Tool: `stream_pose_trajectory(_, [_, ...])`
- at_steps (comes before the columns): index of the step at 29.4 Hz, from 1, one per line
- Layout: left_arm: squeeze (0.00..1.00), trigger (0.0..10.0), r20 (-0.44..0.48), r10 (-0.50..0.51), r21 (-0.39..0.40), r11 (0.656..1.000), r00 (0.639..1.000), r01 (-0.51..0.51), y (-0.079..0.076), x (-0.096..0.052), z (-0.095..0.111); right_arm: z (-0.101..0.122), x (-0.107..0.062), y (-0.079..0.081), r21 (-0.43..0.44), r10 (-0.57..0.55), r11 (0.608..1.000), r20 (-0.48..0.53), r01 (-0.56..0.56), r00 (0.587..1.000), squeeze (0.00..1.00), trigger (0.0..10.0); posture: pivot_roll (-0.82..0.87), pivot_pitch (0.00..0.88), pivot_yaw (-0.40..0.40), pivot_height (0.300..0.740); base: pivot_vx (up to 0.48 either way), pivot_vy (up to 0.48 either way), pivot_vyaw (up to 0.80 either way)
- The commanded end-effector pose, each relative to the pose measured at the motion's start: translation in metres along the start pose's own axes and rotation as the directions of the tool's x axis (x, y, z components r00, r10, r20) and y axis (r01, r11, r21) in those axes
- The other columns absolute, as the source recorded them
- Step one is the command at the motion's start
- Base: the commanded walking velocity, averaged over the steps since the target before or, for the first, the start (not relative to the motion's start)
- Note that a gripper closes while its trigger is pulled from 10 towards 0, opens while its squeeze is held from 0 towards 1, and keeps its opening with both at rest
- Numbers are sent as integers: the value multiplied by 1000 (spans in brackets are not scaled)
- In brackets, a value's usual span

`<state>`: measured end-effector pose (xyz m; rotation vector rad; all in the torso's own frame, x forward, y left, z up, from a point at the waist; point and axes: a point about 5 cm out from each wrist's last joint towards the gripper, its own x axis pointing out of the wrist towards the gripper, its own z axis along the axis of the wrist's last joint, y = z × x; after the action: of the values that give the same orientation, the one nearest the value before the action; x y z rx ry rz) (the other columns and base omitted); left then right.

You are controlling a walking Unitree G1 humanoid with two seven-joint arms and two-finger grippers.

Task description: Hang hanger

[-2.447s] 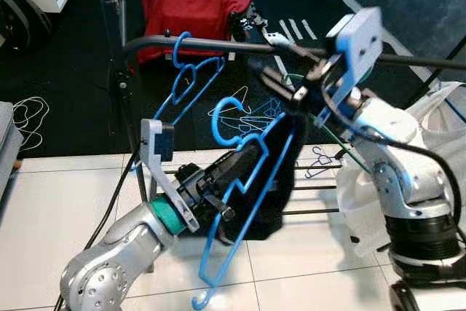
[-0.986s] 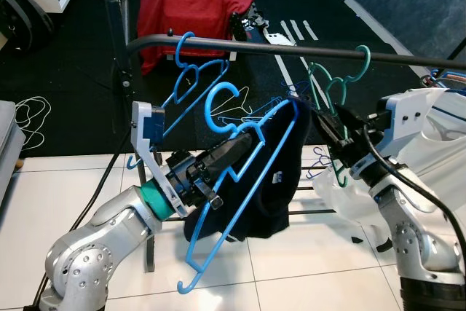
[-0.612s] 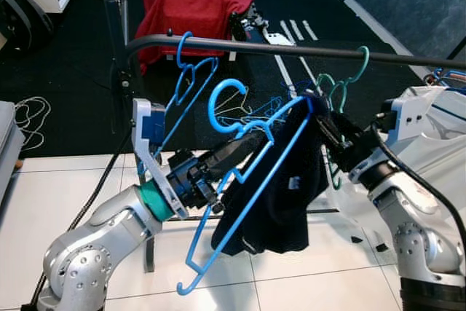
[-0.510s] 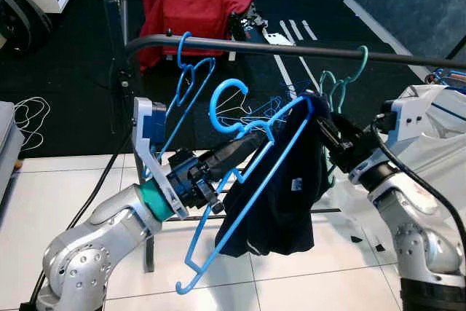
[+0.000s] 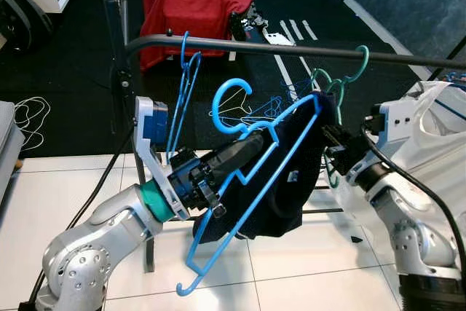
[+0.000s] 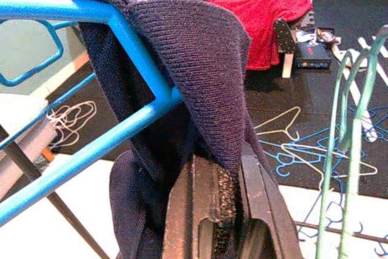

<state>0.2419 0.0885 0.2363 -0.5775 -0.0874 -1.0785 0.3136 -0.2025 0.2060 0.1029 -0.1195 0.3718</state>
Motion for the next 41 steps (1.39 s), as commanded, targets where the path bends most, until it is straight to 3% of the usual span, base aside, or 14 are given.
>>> stream_pose_trajectory(1, [0,10000,33,-96,29,995,995,95,-14,4,8,-2,-1,-5,-4,-7,1000,-13,7,1000,0,0,-46,77,-7,740,0,0,0])
stream_pose_trajectory(6, [0,10000,20,-87,44,995,996,86,-13,4,7,4,1,-6,-33,-20,999,4,20,1000,0,0,-46,75,-7,740,0,0,0])
stream_pose_trajectory(8, [0,10000,-36,-47,129,990,998,52,-9,2,3,22,3,-9,-106,-44,993,54,49,998,0,0,-46,75,-7,740,0,0,0])
stream_pose_trajectory(9, [0,10000,-36,-47,129,990,998,52,-9,2,3,22,3,-9,-106,-44,993,54,49,998,0,0,-46,75,-7,740,0,0,0])
stream_pose_trajectory(10, [0,10000,-84,-10,202,979,996,27,-5,0,0,39,4,-10,-162,-58,984,98,73,993,0,0,-47,74,-5,740,0,0,0])
stream_pose_trajectory(13, [0,10000,-119,10,250,968,993,20,-2,-1,-1,49,5,-9,-202,-59,976,125,84,990,0,0,-50,73,-3,740,0,0,0])
stream_pose_trajectory(17, [0,10000,-146,-13,235,971,989,48,-6,3,-8,65,14,6,-219,28,976,150,6,988,0,0,-58,68,-1,740,0,0,0])
stream_pose_trajectory(23, [0,10000,-129,11,236,972,992,20,-8,16,-16,49,22,31,-204,129,972,71,-112,989,0,0,-53,65,-11,740,0,0,0])
stream_pose_trajectory(26, [0,10000,-126,24,244,970,992,7,-8,19,-18,46,22,34,-202,138,971,53,-125,989,0,0,-52,68,-14,740,0,0,0])
stream_pose_trajectory(31, [0,10000,-100,189,333,931,977,-147,6,26,-25,39,20,44,-176,147,974,13,-142,989,0,0,-55,72,-14,740,0,0,0])
stream_pose_trajectory(32, [0,10000,-103,221,342,923,970,-174,9,24,-26,37,18,40,-188,115,976,-3,-114,993,0,0,-62,76,-11,740,0,0,0])
stream_pose_trajectory(35, [0,10000,-142,172,329,937,975,-117,5,14,-24,33,13,24,-227,35,973,-27,-41,999,0,0,-61,80,-7,740,0,0,0])
stream_pose_trajectory(38, [0,10000,-153,143,322,943,978,-88,2,11,-23,32,12,19,-236,14,971,-33,-22,999,0,0,-61,80,-7,740,0,0,0])
stream_pose_trajectory(41, [0,10000,-276,141,322,946,951,-47,-4,-15,-16,24,18,3,-261,-62,964,-56,45,996,0,0,-39,86,0,740,0,0,0])
